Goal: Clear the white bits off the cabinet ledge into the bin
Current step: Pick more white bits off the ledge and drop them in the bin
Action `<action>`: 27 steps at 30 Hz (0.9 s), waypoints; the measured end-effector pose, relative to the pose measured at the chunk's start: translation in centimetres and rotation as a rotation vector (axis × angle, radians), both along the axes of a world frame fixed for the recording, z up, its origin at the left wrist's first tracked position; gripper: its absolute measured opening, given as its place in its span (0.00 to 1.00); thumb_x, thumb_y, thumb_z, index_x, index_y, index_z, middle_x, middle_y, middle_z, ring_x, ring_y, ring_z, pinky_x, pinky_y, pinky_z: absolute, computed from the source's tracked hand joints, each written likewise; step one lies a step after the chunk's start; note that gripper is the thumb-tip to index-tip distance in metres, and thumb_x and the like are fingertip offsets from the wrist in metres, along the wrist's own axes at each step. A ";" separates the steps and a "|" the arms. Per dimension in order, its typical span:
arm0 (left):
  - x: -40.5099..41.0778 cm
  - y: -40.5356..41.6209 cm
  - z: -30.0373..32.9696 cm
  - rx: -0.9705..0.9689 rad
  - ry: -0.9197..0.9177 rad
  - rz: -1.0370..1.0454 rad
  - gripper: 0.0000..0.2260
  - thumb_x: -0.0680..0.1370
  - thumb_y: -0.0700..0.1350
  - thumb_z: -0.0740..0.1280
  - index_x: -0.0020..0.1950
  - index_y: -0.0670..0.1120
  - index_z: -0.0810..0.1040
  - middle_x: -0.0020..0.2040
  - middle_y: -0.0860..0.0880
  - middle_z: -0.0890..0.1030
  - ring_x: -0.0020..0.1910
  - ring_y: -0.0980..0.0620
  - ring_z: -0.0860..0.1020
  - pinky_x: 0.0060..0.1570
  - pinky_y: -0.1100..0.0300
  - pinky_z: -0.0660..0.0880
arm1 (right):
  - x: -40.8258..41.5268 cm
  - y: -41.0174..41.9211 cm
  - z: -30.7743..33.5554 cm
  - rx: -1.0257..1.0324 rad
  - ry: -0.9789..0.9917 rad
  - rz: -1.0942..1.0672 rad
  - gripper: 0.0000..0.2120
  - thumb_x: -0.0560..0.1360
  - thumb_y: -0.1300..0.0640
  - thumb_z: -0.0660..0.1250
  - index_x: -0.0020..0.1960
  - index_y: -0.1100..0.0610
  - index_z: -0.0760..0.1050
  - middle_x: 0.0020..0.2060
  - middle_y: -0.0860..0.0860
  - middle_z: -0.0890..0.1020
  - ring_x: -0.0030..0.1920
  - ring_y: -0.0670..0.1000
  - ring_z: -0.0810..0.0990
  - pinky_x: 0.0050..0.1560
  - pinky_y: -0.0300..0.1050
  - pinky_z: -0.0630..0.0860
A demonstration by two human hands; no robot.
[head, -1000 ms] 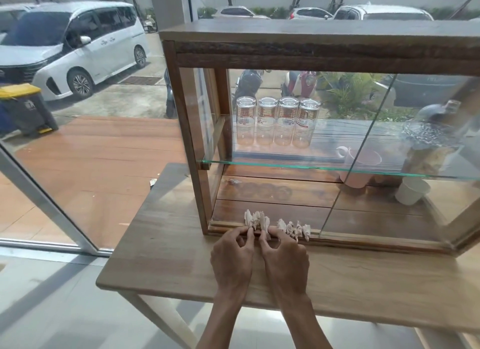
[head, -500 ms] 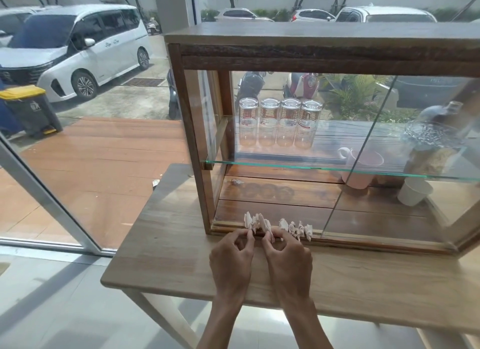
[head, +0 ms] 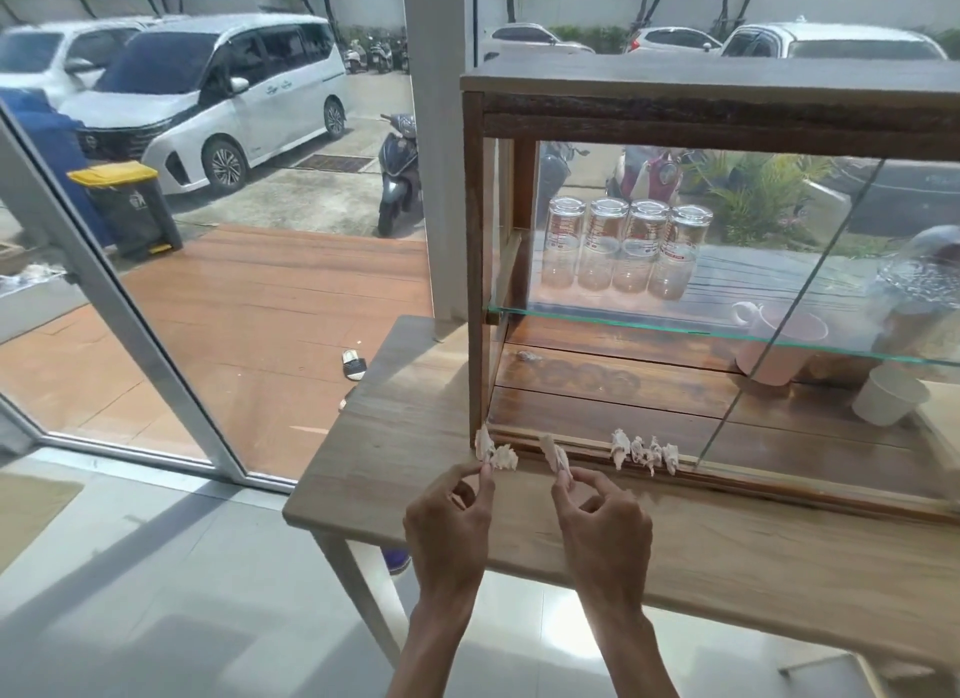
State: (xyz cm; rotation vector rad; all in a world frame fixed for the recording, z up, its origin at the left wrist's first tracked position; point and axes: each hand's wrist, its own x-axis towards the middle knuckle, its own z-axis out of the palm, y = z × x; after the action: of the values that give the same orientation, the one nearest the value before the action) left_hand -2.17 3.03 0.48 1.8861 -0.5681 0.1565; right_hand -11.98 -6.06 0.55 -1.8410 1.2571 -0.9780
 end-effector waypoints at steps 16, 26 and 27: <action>4.0 17.5 -1.7 -0.005 0.055 0.272 0.05 0.75 0.51 0.73 0.45 0.51 0.86 0.26 0.57 0.76 0.27 0.60 0.75 0.31 0.70 0.69 | 7.1 14.1 -0.6 0.032 0.013 0.322 0.07 0.74 0.47 0.74 0.50 0.48 0.86 0.33 0.49 0.87 0.33 0.49 0.86 0.39 0.48 0.83; 2.8 32.5 -8.3 0.102 0.179 0.569 0.04 0.75 0.49 0.74 0.42 0.51 0.85 0.24 0.50 0.74 0.26 0.51 0.73 0.31 0.57 0.73 | 9.2 26.8 -5.6 0.091 0.152 0.580 0.10 0.75 0.50 0.74 0.53 0.54 0.87 0.32 0.50 0.81 0.29 0.45 0.76 0.31 0.30 0.66; 2.4 33.8 -9.2 0.119 0.203 0.591 0.04 0.75 0.50 0.74 0.42 0.52 0.85 0.25 0.51 0.76 0.26 0.52 0.74 0.32 0.57 0.74 | 9.2 28.0 -6.2 0.107 0.180 0.616 0.11 0.76 0.49 0.74 0.54 0.53 0.87 0.32 0.49 0.81 0.28 0.44 0.75 0.31 0.30 0.68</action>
State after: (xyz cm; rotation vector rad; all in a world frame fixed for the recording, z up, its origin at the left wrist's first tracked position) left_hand 0.28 36.82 -8.71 2.1103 0.1328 0.3145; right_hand -2.80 21.98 -5.64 -2.0749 0.7335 -0.4085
